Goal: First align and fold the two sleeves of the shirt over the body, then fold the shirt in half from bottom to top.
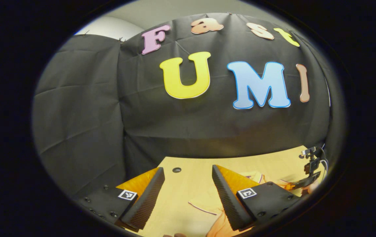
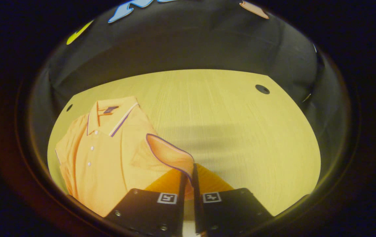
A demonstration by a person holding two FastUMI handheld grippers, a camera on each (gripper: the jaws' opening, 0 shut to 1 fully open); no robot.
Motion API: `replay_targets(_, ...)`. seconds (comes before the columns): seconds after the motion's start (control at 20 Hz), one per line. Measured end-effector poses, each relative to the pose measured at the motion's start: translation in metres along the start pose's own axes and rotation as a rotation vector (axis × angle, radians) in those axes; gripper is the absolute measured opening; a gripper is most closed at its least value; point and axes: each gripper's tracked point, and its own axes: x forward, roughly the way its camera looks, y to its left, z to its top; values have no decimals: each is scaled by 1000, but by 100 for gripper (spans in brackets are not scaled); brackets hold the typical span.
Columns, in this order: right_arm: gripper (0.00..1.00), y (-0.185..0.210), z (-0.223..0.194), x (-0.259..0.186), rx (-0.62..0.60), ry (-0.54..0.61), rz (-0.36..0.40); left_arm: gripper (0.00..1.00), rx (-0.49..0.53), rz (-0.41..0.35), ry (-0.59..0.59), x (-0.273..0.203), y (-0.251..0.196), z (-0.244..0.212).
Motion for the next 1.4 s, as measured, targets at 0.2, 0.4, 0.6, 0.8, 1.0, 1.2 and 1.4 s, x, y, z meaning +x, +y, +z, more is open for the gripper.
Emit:
replay_targets(0.2, 8, 9, 1, -6, 26, 15, 34, 94, 7, -14, -3, -2, -6, 0)
replay_targets(0.4, 7, 56, 18, -29, 2, -36, 137, 94, 5, -25, -2, 2, -9, 2)
replay_targets(0.6, 7, 127, 21, -50, -69, -59, 266, 94, 2, -29, -1, 5, -10, 1)
replay_targets(0.8, 7, 178, 0, -51, -162, -19, 335, 94, -8, -26, 4, 4, -6, -2)
replay_targets(1.0, 22, 200, -32, -45, -228, 77, 362, 94, -21, -18, 18, 6, 2, -9)
replay_targets(1.2, 55, 202, -25, -55, -236, 50, 365, 94, -29, -16, 40, 13, 6, -23)
replay_targets(1.4, 58, 195, -5, -78, -202, -10, 361, 94, -49, -37, 69, 23, 4, -42)
